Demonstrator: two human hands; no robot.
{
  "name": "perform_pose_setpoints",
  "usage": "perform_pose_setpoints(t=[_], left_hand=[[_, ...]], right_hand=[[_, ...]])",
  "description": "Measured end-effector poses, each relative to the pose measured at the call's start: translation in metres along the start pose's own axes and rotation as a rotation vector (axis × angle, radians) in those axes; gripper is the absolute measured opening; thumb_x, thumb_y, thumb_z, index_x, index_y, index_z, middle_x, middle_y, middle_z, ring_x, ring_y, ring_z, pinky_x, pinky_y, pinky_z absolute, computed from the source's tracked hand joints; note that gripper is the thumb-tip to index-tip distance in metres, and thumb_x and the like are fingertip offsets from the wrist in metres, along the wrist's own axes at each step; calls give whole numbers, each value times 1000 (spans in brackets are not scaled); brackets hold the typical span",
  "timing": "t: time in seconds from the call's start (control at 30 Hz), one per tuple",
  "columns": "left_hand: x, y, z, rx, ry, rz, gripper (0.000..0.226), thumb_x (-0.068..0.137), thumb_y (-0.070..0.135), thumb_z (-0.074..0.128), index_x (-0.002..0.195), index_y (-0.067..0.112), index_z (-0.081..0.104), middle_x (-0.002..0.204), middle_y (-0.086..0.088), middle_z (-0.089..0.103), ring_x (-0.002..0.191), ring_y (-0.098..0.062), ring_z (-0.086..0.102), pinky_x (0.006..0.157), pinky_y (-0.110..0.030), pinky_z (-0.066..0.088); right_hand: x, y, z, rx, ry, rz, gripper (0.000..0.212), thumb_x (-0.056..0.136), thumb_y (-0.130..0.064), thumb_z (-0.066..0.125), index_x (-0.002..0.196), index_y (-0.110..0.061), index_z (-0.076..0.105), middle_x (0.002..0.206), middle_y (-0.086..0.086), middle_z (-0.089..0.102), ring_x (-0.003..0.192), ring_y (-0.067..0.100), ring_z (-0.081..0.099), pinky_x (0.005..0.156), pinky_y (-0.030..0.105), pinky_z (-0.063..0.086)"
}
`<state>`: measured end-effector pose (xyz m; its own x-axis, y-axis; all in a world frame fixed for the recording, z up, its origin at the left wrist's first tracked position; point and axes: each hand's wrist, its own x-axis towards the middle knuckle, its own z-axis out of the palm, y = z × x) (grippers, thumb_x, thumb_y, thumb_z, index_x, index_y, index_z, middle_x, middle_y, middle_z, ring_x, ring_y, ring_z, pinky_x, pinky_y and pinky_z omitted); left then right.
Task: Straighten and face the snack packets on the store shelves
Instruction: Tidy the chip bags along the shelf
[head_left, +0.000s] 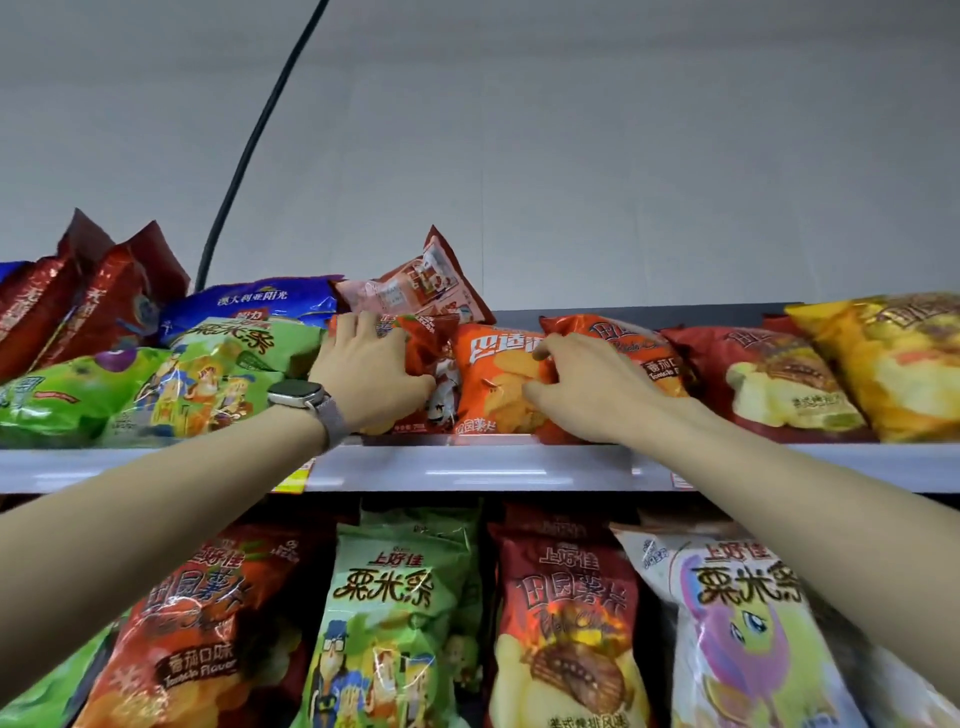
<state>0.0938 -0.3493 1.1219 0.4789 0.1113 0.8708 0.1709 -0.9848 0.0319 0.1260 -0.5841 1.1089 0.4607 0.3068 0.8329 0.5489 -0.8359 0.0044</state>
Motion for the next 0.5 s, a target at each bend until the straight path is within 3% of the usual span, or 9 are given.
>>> perform_pose_setpoints(t=[0.17,0.27,0.4,0.5], left_hand=[[9,37,2,-153,-146,44,46,98,50,58,125,13,62,132,-19,58,124,-38,52,101,-43,46],[21,57,11,-319,-291,-32,61,96,56,62,136,10,57,129,-14,65,117,-34,62,98,-39,52],[34,72,27,-513,-388,-193,110,78,75,67,152,-1,39,143,-18,61,126,-39,62,104,-43,53],[40,82,35,-669,-427,-284,106,89,65,70,162,3,24,159,-15,46,142,-37,49,116,-45,42]], right_hand=[[6,46,-12,-62,128,120,52,94,-45,56,135,-14,58,138,12,58,127,35,51,100,45,46],[11,74,-10,8,118,245,68,93,-49,60,148,-12,45,147,14,49,133,37,49,102,46,45],[21,101,-2,282,39,435,97,84,-63,71,154,-9,31,145,12,52,129,36,55,95,39,48],[25,117,7,551,-61,543,116,62,-81,78,147,-9,45,132,5,65,115,30,65,89,37,55]])
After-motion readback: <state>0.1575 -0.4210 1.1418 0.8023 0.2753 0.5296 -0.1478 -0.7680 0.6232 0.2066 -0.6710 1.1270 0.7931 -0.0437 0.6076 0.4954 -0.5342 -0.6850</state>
